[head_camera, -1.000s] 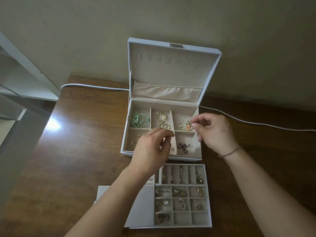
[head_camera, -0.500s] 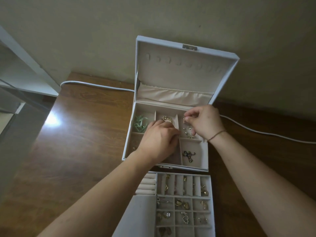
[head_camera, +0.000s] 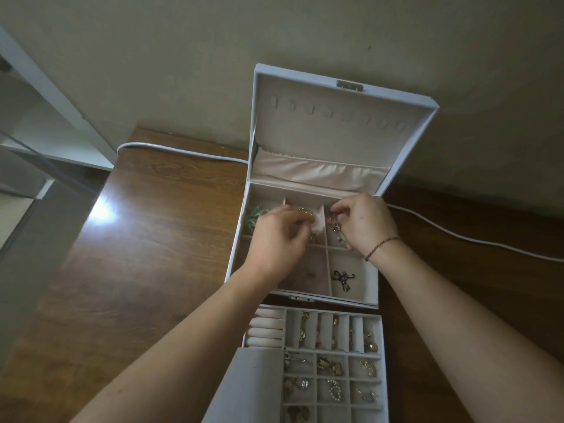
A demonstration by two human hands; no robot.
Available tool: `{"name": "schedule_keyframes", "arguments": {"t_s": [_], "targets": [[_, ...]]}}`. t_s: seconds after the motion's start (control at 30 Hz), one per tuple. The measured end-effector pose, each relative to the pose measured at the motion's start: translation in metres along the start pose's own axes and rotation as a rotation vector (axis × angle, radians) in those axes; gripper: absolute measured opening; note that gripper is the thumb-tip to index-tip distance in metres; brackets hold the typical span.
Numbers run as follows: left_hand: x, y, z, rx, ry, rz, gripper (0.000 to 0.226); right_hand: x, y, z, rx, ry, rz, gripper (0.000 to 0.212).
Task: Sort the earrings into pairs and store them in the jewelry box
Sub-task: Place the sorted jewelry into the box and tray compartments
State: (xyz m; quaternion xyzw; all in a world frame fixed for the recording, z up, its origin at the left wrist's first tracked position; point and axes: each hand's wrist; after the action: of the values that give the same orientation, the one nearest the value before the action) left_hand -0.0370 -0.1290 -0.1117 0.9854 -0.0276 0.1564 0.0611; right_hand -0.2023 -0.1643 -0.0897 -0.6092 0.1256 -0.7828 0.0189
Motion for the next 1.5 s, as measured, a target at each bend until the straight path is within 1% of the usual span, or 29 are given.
{"name": "schedule_keyframes", "arguments": {"t_s": [0.07, 0.17, 0.23, 0.3, 0.4, 0.53, 0.63, 0.7, 0.8, 0.87, 0.97, 1.03, 1.13, 1.2, 1.3, 1.37, 1.43, 1.5], "targets": [[0.003, 0.001, 0.002, 0.048, -0.061, -0.101, 0.015, 0.002, -0.002, -0.002, 0.002, 0.023, 0.016, 0.028], [0.006, 0.000, -0.001, 0.090, -0.142, -0.208, 0.016, 0.013, -0.014, -0.007, 0.005, 0.145, 0.005, 0.029], [0.008, -0.003, -0.007, 0.049, -0.141, -0.237, 0.016, 0.023, -0.029, -0.013, 0.008, 0.213, -0.036, 0.028], [0.007, -0.010, -0.012, -0.059, -0.099, -0.200, 0.015, 0.032, -0.049, -0.024, -0.047, 0.300, -0.067, 0.027], [-0.002, -0.034, -0.025, -0.227, -0.042, -0.048, 0.015, 0.038, -0.095, -0.054, -0.205, 0.426, -0.129, 0.023], [-0.032, -0.086, -0.041, -0.458, 0.006, 0.306, 0.015, 0.030, -0.173, -0.104, -0.497, 0.516, -0.205, 0.020], [-0.063, -0.128, -0.044, -0.540, -0.007, 0.537, 0.014, 0.017, -0.233, -0.138, -0.684, 0.541, -0.209, 0.018], [-0.083, -0.155, -0.047, -0.583, 0.009, 0.628, 0.015, 0.005, -0.269, -0.152, -0.766, 0.519, -0.217, 0.018], [-0.115, -0.190, -0.054, -0.621, 0.144, 0.683, 0.017, -0.019, -0.313, -0.170, -0.920, 0.519, -0.246, 0.018], [-0.135, -0.208, -0.059, -0.580, 0.199, 0.721, 0.018, -0.033, -0.337, -0.181, -1.013, 0.555, -0.254, 0.017], [-0.162, -0.227, -0.070, -0.498, 0.286, 0.831, 0.021, -0.049, -0.366, -0.201, -1.094, 0.593, -0.311, 0.018], [-0.179, -0.236, -0.077, -0.466, 0.344, 0.881, 0.025, -0.056, -0.379, -0.216, -1.093, 0.559, -0.331, 0.024], [-0.202, -0.245, -0.087, -0.438, 0.397, 0.973, 0.031, -0.062, -0.389, -0.241, -1.016, 0.458, -0.358, 0.036], [-0.218, -0.251, -0.094, -0.384, 0.419, 1.011, 0.036, -0.062, -0.390, -0.255, -0.973, 0.405, -0.337, 0.038], [-0.239, -0.258, -0.100, -0.241, 0.419, 0.952, 0.045, -0.058, -0.387, -0.271, -0.885, 0.383, -0.338, 0.040], [-0.249, -0.261, -0.099, -0.176, 0.423, 0.916, 0.048, -0.054, -0.384, -0.279, -0.822, 0.358, -0.321, 0.041], [-0.254, -0.262, -0.097, -0.173, 0.433, 0.921, 0.050, -0.051, -0.380, -0.287, -0.763, 0.325, -0.285, 0.044], [-0.258, -0.262, -0.094, -0.192, 0.405, 0.964, 0.051, -0.049, -0.377, -0.295, -0.714, 0.287, -0.215, 0.048]]}}
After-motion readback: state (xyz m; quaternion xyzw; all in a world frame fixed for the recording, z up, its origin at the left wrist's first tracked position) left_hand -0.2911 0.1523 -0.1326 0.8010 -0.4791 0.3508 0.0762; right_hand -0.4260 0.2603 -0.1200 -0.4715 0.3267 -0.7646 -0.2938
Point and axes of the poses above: each hand's wrist, its own y-axis towards the middle knuckle, its own x-axis out of the back of the hand, z = x × y, and after that the axes turned 13 degrees about -y, right-handed
